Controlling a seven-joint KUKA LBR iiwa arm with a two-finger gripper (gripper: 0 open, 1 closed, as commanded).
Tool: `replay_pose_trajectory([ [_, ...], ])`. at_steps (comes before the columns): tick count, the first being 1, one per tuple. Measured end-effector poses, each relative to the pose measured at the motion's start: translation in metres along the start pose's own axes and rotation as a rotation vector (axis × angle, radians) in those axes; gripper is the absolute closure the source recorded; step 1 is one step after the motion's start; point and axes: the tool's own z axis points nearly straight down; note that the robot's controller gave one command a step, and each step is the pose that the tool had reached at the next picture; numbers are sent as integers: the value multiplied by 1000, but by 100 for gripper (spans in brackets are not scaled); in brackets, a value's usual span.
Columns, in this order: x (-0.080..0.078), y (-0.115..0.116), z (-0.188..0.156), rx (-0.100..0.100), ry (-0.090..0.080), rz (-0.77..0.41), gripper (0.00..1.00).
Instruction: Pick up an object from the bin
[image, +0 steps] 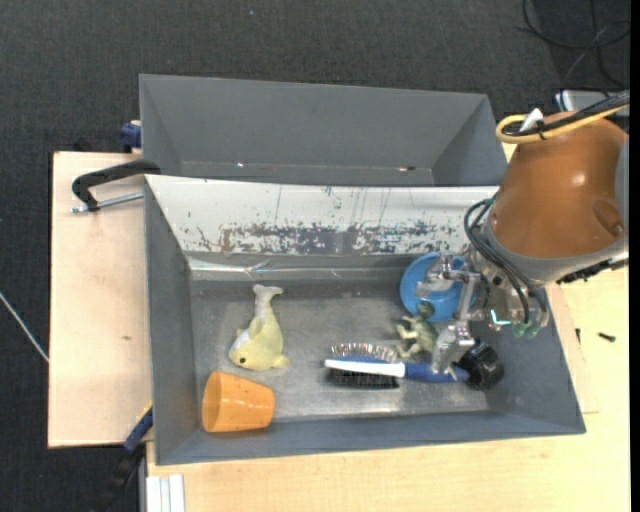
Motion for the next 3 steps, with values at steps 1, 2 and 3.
replay_pose_trajectory([
  [1,-16,-28,147,-2,-8,96,0],
  [2,-16,-28,144,0,-9,95,100],
  [3,-14,-21,8,1,-17,87,100],
])
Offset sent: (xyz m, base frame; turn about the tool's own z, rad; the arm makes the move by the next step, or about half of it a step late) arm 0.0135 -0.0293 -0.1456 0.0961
